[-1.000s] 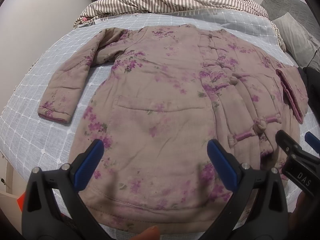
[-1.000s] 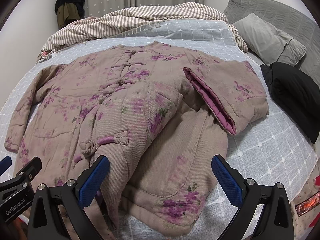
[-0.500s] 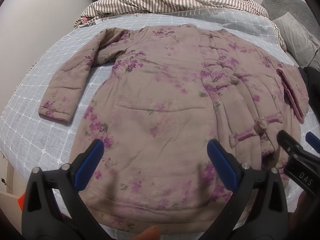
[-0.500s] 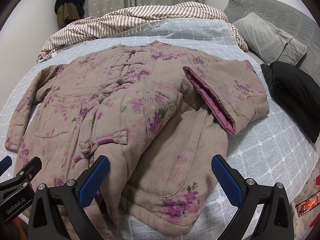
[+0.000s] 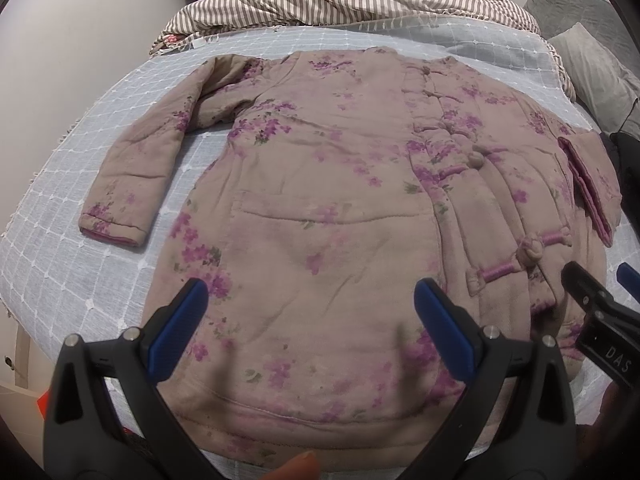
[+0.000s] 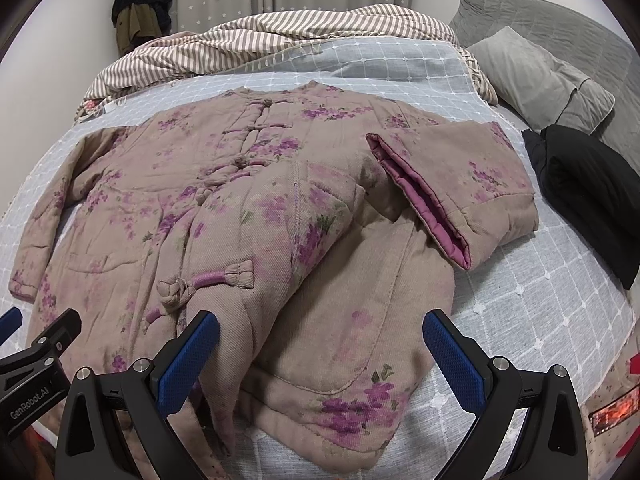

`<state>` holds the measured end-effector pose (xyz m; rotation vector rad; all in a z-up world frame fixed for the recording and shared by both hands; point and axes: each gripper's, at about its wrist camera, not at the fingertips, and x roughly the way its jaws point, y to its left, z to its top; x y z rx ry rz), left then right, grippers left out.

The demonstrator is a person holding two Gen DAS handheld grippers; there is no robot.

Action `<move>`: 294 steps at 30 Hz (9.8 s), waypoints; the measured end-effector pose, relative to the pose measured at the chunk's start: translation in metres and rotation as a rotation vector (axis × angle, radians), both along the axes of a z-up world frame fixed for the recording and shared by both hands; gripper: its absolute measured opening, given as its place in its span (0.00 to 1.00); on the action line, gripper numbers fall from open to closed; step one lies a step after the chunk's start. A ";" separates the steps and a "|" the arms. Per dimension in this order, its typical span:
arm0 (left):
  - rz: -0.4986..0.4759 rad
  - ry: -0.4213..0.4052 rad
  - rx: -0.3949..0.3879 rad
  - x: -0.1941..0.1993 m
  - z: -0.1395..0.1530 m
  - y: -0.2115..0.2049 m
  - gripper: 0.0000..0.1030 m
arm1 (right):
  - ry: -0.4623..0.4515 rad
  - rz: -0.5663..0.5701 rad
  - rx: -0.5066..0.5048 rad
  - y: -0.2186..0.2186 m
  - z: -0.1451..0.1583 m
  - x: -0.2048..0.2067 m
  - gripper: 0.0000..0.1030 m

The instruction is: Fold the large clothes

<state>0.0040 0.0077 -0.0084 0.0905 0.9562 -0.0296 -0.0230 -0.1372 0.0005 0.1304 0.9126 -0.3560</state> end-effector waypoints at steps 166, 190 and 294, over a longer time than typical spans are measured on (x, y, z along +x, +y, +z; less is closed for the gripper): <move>0.633 -0.106 -0.533 0.235 -0.059 0.499 0.77 | -0.059 0.104 0.191 -0.034 -0.038 0.079 0.77; 0.621 -0.210 -0.101 0.251 -0.027 0.450 0.76 | -0.073 0.128 0.036 -0.025 -0.040 0.091 0.77; -0.067 0.084 -0.290 0.146 -0.037 0.061 0.99 | 0.018 -0.356 0.009 -0.295 0.017 0.099 0.76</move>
